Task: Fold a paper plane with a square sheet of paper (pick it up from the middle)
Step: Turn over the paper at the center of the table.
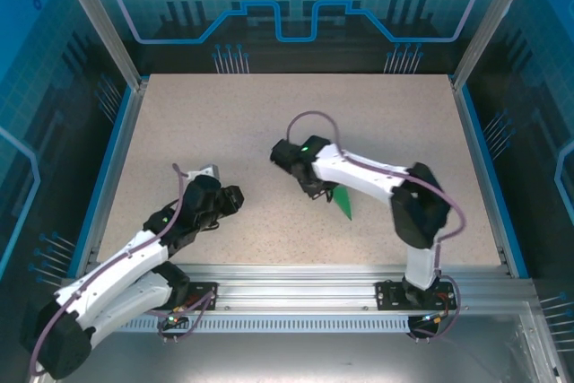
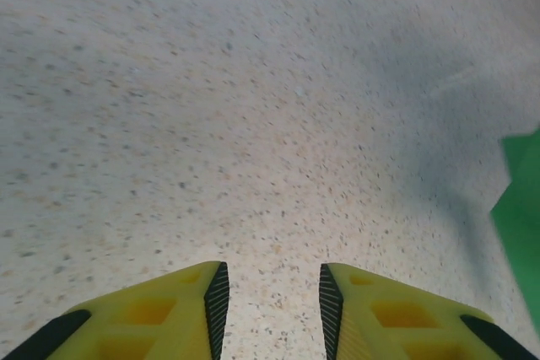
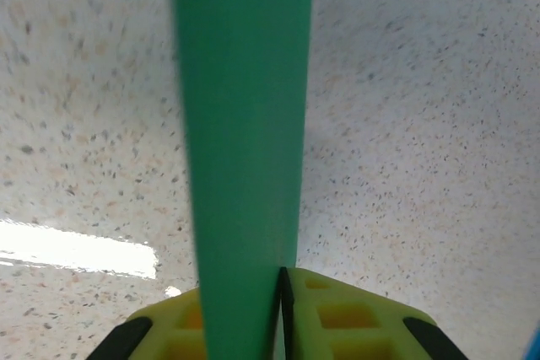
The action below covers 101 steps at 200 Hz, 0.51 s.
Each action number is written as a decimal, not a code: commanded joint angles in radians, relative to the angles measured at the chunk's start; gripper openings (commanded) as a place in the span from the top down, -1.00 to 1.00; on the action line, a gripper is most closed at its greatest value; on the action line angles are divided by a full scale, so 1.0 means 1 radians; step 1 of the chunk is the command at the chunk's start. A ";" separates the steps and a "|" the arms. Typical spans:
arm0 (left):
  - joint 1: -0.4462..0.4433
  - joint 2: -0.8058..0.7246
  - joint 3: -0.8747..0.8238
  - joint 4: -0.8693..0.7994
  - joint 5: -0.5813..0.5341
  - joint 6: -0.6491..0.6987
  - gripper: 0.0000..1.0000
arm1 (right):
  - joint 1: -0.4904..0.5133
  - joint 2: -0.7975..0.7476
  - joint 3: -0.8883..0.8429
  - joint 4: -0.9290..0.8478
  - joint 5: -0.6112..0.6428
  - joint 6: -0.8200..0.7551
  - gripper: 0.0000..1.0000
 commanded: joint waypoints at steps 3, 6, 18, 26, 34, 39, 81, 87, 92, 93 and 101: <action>0.012 -0.086 -0.022 -0.089 -0.115 -0.053 0.19 | 0.098 0.156 0.129 -0.109 0.017 0.062 0.69; 0.012 -0.096 -0.024 -0.092 -0.119 -0.055 0.18 | 0.110 0.178 0.149 -0.112 0.009 0.069 0.69; 0.014 -0.127 -0.028 -0.116 -0.131 -0.058 0.16 | 0.143 0.243 0.211 -0.117 -0.021 0.084 0.66; 0.013 -0.145 -0.030 -0.129 -0.135 -0.059 0.15 | 0.161 0.276 0.247 -0.112 -0.055 0.086 0.64; 0.015 -0.158 -0.033 -0.139 -0.137 -0.058 0.14 | 0.174 0.299 0.271 -0.103 -0.080 0.094 0.62; 0.016 -0.165 -0.035 -0.144 -0.136 -0.058 0.13 | 0.179 0.306 0.282 -0.092 -0.100 0.097 0.60; 0.017 -0.180 -0.042 -0.156 -0.121 -0.058 0.10 | 0.178 0.280 0.259 -0.004 -0.207 0.085 0.33; 0.017 -0.178 -0.044 -0.152 -0.116 -0.058 0.10 | 0.174 0.264 0.249 0.006 -0.214 0.083 0.25; 0.017 -0.177 -0.045 -0.146 -0.110 -0.058 0.09 | 0.170 0.250 0.237 0.019 -0.226 0.073 0.17; 0.016 -0.177 -0.045 -0.145 -0.109 -0.058 0.09 | 0.170 0.246 0.234 0.022 -0.229 0.072 0.16; 0.016 -0.173 -0.047 -0.139 -0.100 -0.058 0.09 | 0.163 0.218 0.208 0.050 -0.252 0.061 0.09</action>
